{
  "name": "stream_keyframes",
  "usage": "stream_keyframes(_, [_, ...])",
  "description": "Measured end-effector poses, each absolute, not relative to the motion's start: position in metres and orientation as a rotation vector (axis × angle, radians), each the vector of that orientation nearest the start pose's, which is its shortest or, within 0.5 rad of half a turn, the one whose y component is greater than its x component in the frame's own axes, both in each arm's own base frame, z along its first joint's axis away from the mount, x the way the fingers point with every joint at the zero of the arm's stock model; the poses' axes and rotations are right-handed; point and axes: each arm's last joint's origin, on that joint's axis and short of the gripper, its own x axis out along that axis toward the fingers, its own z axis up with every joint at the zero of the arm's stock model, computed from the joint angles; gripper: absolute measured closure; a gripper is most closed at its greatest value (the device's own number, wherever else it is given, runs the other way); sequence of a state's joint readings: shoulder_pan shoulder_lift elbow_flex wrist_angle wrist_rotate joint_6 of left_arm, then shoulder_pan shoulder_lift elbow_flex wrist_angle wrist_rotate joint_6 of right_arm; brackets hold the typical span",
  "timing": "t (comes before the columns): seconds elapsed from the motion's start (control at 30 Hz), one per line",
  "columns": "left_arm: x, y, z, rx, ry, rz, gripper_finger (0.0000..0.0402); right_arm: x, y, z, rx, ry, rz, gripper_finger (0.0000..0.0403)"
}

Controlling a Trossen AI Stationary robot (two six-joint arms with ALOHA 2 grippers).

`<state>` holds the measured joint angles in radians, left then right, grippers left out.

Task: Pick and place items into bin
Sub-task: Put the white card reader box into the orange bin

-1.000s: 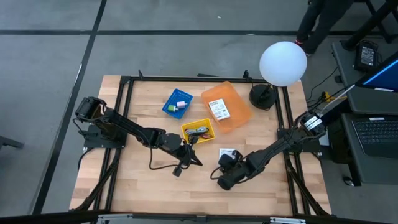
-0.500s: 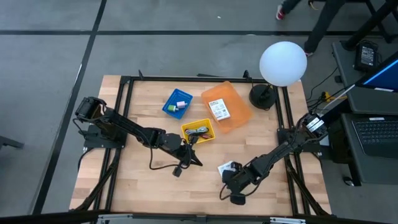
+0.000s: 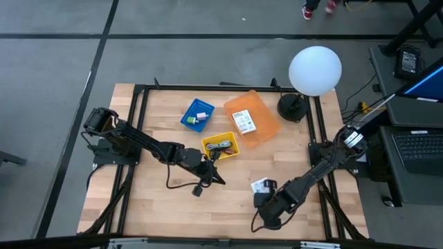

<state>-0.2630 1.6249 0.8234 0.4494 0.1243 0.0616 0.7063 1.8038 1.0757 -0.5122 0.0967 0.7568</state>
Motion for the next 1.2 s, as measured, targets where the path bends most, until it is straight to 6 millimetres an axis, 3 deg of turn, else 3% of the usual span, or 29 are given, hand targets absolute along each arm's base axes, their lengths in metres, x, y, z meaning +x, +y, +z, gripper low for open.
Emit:
stream_keyframes(0.27, [0.326, -0.091, 0.200, 0.085, 0.341, -0.394, 0.0398, 0.254, 0.225, 0.177, 0.288, 1.269, -0.173, 0.0403])
stream_keyframes(0.43, [0.326, -0.091, 0.200, 0.059, 0.347, -0.390, 0.0398, 0.242, 0.229, 0.179, 0.356, 1.306, -0.288, 0.0403])
stream_keyframes(0.77, [0.326, -0.092, 0.200, 0.034, 0.352, -0.386, 0.0398, 0.221, 0.235, 0.177, 0.345, 1.355, -0.387, 0.0403])
stream_keyframes(1.03, [0.323, -0.102, 0.200, 0.033, 0.353, -0.415, 0.0398, 0.210, 0.225, 0.153, 0.351, 1.363, -0.451, 0.0403])
stream_keyframes(1.2, [0.321, -0.108, 0.200, 0.036, 0.353, -0.433, 0.0398, 0.210, 0.225, 0.149, 0.369, 1.338, -0.429, 0.0403])
